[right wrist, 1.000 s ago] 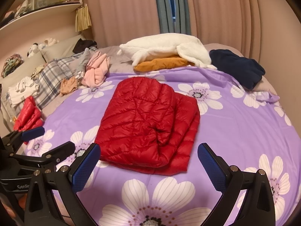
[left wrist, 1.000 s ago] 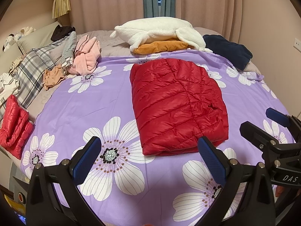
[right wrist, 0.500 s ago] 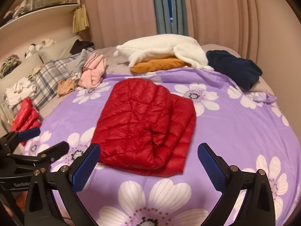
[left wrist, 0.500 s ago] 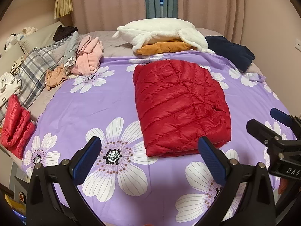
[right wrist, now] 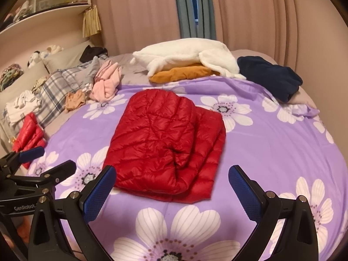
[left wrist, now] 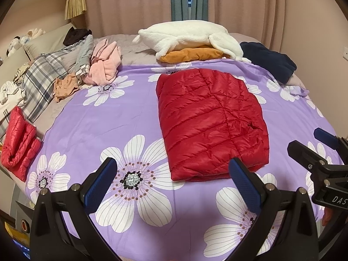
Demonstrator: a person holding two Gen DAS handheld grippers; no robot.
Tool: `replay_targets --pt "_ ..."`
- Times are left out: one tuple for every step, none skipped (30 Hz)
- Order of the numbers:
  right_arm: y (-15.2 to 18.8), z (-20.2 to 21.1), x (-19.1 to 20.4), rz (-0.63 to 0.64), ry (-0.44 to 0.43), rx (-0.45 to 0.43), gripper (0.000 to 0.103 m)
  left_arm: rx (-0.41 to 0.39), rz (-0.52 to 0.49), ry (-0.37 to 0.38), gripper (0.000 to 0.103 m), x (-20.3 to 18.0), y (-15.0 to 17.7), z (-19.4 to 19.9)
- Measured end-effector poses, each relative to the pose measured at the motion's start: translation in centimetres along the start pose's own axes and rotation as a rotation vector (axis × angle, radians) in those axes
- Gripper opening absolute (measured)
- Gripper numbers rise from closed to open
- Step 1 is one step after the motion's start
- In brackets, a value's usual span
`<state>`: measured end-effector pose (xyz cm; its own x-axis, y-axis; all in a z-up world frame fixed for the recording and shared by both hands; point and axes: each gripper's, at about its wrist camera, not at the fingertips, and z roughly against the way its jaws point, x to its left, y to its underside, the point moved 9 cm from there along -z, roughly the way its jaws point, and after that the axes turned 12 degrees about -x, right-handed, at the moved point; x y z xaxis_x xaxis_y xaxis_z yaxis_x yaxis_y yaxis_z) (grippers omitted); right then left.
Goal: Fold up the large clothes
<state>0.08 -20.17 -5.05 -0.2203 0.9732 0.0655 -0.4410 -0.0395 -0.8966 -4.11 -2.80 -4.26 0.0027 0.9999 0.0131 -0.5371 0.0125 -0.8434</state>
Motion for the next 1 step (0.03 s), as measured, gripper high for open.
replay_targets --pt "-0.02 -0.01 0.01 0.0 0.0 0.0 0.102 0.001 0.001 -0.003 0.103 0.04 0.04 0.01"
